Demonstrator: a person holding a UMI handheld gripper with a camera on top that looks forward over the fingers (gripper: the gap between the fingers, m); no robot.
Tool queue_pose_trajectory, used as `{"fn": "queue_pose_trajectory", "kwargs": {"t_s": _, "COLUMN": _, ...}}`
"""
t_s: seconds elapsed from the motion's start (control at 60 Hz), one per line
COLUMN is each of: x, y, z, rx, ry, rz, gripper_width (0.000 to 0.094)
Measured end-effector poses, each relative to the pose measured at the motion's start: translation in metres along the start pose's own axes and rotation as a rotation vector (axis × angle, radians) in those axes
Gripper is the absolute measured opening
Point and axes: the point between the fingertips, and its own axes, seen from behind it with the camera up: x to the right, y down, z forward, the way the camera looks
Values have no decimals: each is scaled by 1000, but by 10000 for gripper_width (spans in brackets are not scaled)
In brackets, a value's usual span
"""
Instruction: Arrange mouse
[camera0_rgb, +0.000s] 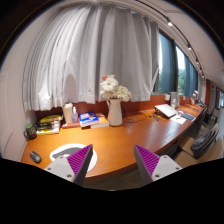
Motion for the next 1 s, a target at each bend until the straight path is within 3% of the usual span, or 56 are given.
{"fn": "queue_pose_trajectory", "kwargs": {"t_s": 0.083, "x": -44, "y": 48, "z": -1, "rx": -75, "ry": -88, "rz": -12, "gripper_width": 824}}
{"fn": "queue_pose_trajectory", "kwargs": {"t_s": 0.1, "x": -34, "y": 27, "z": -8, "rx": -83, "ry": -101, "rz": -11, "gripper_width": 825}}
{"fn": "queue_pose_trajectory", "kwargs": {"t_s": 0.15, "x": -83, "y": 90, "z": -3, "rx": -146, "ry": -165, "rz": -37, "gripper_width": 828}}
{"fn": "queue_pose_trajectory", "kwargs": {"t_s": 0.25, "x": -150, "y": 148, "z": -7, "rx": -233, "ry": -275, "rz": -110, "gripper_width": 830}}
{"fn": "queue_pose_trajectory", "kwargs": {"t_s": 0.483, "x": -296, "y": 201, "z": 5, "rx": -342, "ry": -485, "rz": -215, "gripper_width": 839}}
{"fn": "queue_pose_trajectory", "kwargs": {"t_s": 0.683, "x": -382, "y": 203, "z": 48, "rx": -374, "ry": -536, "rz": -286, "gripper_width": 841}}
{"fn": "queue_pose_trajectory", "kwargs": {"t_s": 1.0, "x": -434, "y": 174, "z": 121, "rx": -402, "ry": -484, "rz": -276, "gripper_width": 830}}
